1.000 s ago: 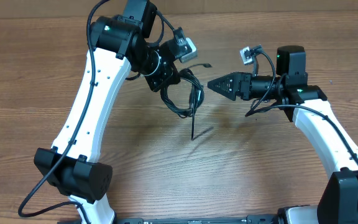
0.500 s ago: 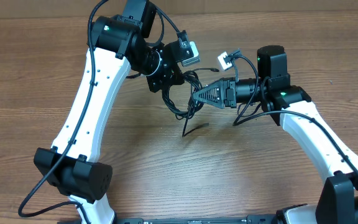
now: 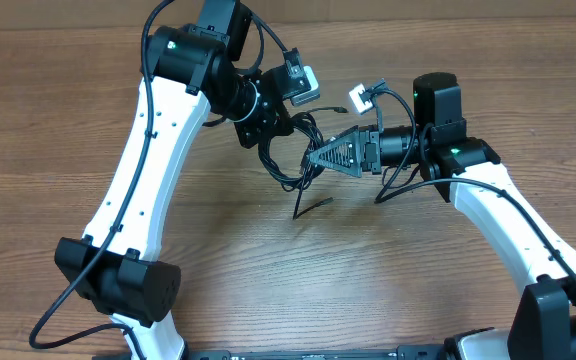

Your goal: Untangle cables

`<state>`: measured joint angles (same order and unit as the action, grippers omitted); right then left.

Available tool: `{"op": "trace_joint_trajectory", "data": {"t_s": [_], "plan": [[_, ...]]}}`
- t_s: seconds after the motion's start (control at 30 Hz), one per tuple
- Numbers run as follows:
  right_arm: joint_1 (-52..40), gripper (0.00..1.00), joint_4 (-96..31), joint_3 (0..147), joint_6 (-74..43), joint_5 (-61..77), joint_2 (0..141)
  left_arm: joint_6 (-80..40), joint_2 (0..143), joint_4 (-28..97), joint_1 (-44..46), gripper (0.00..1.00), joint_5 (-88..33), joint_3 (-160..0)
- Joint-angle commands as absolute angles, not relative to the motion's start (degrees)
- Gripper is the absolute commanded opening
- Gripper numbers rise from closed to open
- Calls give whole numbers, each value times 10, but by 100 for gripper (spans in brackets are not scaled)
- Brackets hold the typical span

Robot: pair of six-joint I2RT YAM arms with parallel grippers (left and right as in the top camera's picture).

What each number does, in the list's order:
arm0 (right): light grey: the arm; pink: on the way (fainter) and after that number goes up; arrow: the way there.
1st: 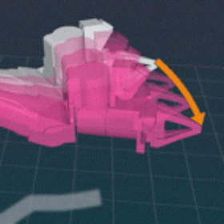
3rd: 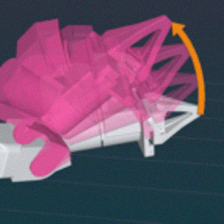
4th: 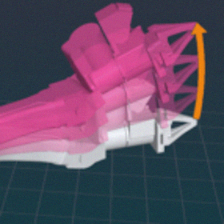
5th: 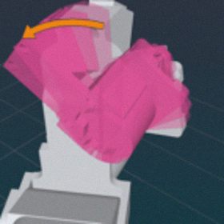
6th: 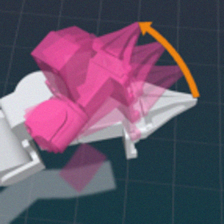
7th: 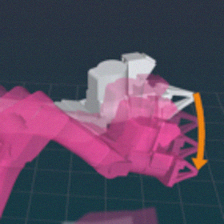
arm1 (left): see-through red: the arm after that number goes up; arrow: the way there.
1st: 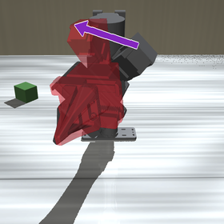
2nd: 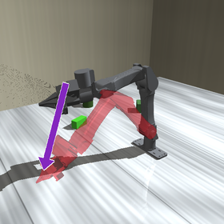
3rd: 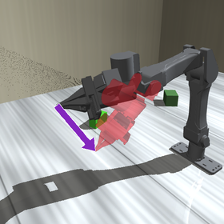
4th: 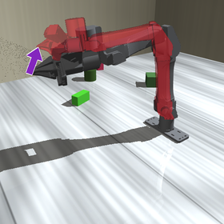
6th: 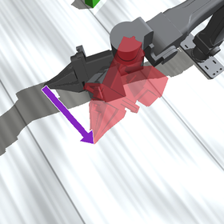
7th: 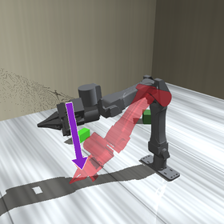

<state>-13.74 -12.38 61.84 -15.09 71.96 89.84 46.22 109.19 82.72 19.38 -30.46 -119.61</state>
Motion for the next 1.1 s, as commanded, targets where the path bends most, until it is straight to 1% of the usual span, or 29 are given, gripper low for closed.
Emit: {"op": "trace_joint_trajectory", "data": {"t_s": [0.0, 0.07, 0.1, 0.13, 0.17, 0.23, 0.37, 0.4, 0.43, 0.47, 0.5, 0.53, 0.57, 0.67, 0.73, 0.8, 0.87, 0.9, 0.97, 1.03, 1.07], "plan": [[-149, 65, -110, 627, -151, 702, 885, 450, 1094, 826, 209, 4, -330, -1201], [-149, 56, -105, 627, -153, 686, 885, 453, 1094, 828, 216, 4, -329, -1201], [-149, 47, -103, 627, -153, 675, 885, 457, 1094, 830, 220, 4, -329, -1201], [-149, 30, -103, 627, -153, 664, 885, 461, 1094, 834, 222, 4, -328, -1201], [-149, 20, -103, 627, -153, 655, 885, 468, 1094, 842, 225, 4, -328, -1201], [-147, 4, -103, 627, -153, 647, 885, 485, 1094, 860, 225, 4, -328, -1201], [-132, 4, -104, 627, -153, 647, 885, 490, 1094, 885, 220, 4, -308, -1201], [-129, 4, -104, 627, -153, 647, 885, 483, 1094, 886, 218, 11, -307, -1201], [-125, 4, -104, 627, -153, 647, 885, 469, 1094, 884, 216, 20, -307, -1201], [-120, 4, -107, 627, -153, 645, 885, 449, 1094, 880, 213, 33, -307, -1201], [-116, 4, -109, 627, -153, 642, 885, 416, 1094, 873, 211, 68, -303, -1201], [-112, 4, -112, 627, -153, 638, 885, 366, 1094, 862, 207, 89, -296, -1201], [-107, 4, -114, 627, -153, 638, 885, 314, 1094, 852, 203, 99, -289, -1201], [-98, 4, -113, 627, -168, 638, 885, 101, 1094, 822, 188, 99, -264, -1201], [-96, 4, -112, 627, -180, 638, 885, -37, 1094, 804, 180, 100, -270, -1201], [-96, 4, -112, 627, -181, 639, 885, -153, 1094, 801, 178, 100, -270, -1199], [-96, 4, -112, 627, -184, 639, 885, -175, 1094, 796, 183, 100, -270, -1192], [-96, 4, -112, 627, -194, 639, 885, -166, 1094, 794, 189, 97, -270, -1187], [-96, 4, -111, 627, -218, 639, 885, -160, 1094, 780, 201, 81, -270, -1169], [-96, 4, -108, 627, -236, 639, 885, -160, 1094, 771, 216, 59, -270, -1148], [-96, 4, -107, 627, -244, 639, 885, -161, 1094, 766, 222, 52, -270, -1136]]}}
